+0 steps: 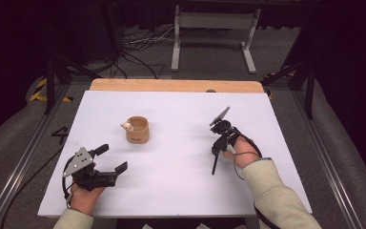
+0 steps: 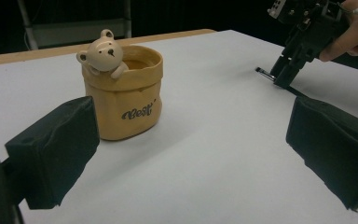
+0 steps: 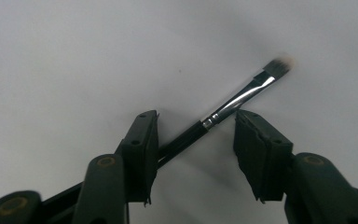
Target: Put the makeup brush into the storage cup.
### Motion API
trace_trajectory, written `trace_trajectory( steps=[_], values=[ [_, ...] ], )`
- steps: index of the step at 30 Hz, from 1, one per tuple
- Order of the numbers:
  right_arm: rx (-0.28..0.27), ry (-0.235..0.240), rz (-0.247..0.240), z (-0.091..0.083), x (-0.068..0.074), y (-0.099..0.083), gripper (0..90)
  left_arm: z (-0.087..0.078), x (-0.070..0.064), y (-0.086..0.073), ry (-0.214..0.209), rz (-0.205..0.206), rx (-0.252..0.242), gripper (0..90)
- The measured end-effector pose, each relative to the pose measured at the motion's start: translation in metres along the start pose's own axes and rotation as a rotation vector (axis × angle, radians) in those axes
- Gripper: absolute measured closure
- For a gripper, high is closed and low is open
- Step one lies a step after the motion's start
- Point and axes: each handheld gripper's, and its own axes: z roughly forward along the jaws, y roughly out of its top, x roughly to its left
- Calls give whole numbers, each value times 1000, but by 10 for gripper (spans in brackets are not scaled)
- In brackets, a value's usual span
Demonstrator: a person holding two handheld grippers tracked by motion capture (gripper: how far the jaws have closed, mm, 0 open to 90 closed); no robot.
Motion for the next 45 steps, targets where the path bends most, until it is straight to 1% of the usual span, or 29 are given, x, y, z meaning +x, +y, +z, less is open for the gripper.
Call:
trace_trajectory(
  steps=[1, 2, 5, 9, 11, 12, 13, 14, 16, 17, 19, 22, 26, 28, 30, 34, 35, 36, 37, 38, 39, 40, 41, 42, 43, 44, 45],
  values=[
    [0, 0, 0, 0, 0, 0, 513, 0, 0, 0, 0, 0, 0, 34],
    [5, -17, -6, 0, 1, 0, 546, 0, 0, 0, -3, -3, -1, 35],
    [9, -21, -5, 0, 1, 0, 569, 0, 0, 0, -8, -10, 0, 37],
    [20, -28, -19, -1, 2, 1, 652, 0, 0, 1, -10, -8, 1, 41],
    [28, -24, -24, -1, 2, 1, 697, 0, 0, 1, -10, -7, 2, 42],
    [32, -23, -26, -1, 2, 1, 745, 0, 0, 1, -11, -7, 2, 43],
    [34, -20, -27, -1, 2, 1, 767, 0, 0, 1, -12, -8, 2, 43],
    [34, -20, -27, -1, 2, 1, 767, 0, 0, 1, -12, -8, 2, 44],
    [33, -18, -28, -1, 2, 1, 809, 0, 0, 1, -11, -7, 3, 44],
    [33, -15, -29, -1, 1, 1, 827, 0, 0, 1, 1, -3, 4, 44],
    [35, -8, -30, -1, 0, 1, 830, -2, 1, 1, 2, -4, 0, 44],
    [33, -9, -34, -1, 0, 1, 835, -3, 3, 1, 2, -16, 1, 34],
    [27, -5, -40, -2, 0, 0, 836, -2, 3, 2, -11, -21, 7, 31],
    [22, 3, -40, -2, -1, -1, 838, -2, 2, 2, -22, -13, 6, 34],
    [5, 11, -39, -6, -2, -2, 838, -2, 1, 3, -35, -15, 9, 43],
    [-41, 22, -41, -17, -3, -4, 838, -1, 1, 3, -47, -17, 13, 53],
    [-41, 22, -41, -17, -3, -4, 838, -1, 1, 3, -47, -17, 13, 54],
    [-53, 26, -44, -20, -4, -5, 838, 0, 0, 3, -52, -21, 13, 54],
    [-72, 35, -44, -25, -4, -6, 838, 0, 0, 4, -57, -22, 16, 54],
    [-111, 46, -55, -32, -3, -7, 838, 0, 0, 4, -59, -16, 15, 60],
    [-131, 53, -59, -36, -3, -8, 838, 1, -1, 5, -64, -11, 18, 67],
    [-131, 53, -59, -36, -3, -8, 838, 1, -2, 5, -63, -9, 16, 67],
    [-155, 60, -67, -39, -2, -10, 838, 1, -2, 6, -68, -9, 15, 67],
    [-199, 74, -85, -46, 0, -12, 838, 1, -3, 7, -75, -11, 9, 63],
    [-199, 74, -85, -46, 0, -12, 838, 1, -3, 7, -75, -11, 9, 60],
    [-252, 93, -110, -53, 2, -16, 838, 1, -3, 7, -81, -7, 6, 58],
    [-272, 96, -115, -55, 3, -17, 838, 2, -4, 8, -82, -8, 6, 55]
  ],
)
